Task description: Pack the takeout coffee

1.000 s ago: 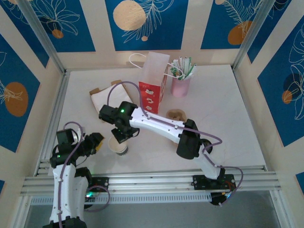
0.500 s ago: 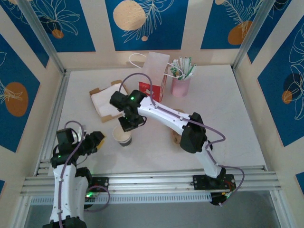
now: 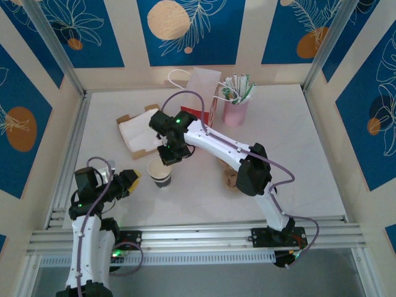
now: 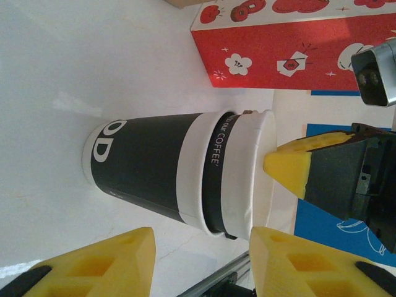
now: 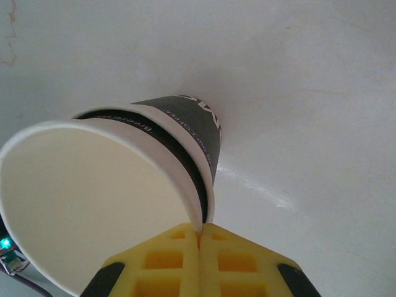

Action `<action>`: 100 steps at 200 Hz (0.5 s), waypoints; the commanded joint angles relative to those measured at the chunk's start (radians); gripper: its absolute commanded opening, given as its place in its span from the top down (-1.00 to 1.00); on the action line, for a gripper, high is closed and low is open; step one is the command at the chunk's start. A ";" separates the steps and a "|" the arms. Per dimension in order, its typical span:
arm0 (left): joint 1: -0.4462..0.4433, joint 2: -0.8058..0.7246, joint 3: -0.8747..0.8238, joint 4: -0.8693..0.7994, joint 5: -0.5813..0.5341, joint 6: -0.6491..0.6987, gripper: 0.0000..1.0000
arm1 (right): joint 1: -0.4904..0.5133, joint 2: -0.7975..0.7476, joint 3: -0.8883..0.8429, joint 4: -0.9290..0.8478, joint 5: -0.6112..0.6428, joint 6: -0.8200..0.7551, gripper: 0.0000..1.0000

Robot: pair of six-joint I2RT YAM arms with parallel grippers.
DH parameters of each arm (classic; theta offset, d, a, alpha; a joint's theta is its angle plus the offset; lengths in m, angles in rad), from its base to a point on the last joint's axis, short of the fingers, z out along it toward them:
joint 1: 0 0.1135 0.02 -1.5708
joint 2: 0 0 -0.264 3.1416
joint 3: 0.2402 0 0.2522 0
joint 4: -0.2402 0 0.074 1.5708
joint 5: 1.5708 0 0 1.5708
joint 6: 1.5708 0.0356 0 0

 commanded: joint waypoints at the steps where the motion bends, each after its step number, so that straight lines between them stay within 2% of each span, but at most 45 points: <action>1: -0.009 0.001 -0.011 0.037 0.029 0.001 0.12 | -0.004 -0.056 0.059 -0.023 -0.034 -0.012 1.00; 30: -0.010 -0.001 -0.006 0.035 0.023 0.005 0.09 | 0.000 -0.071 0.101 -0.048 -0.015 -0.014 1.00; 61: -0.010 -0.014 0.006 0.022 0.019 0.006 -0.09 | 0.004 -0.085 0.166 -0.097 0.019 -0.022 1.00; 80: -0.011 -0.036 0.029 0.000 0.013 0.011 -0.30 | 0.008 -0.110 0.194 -0.122 0.050 -0.027 1.00; 100: -0.011 -0.056 0.094 -0.076 -0.018 0.048 -0.66 | 0.009 -0.156 0.192 -0.136 0.077 -0.030 1.00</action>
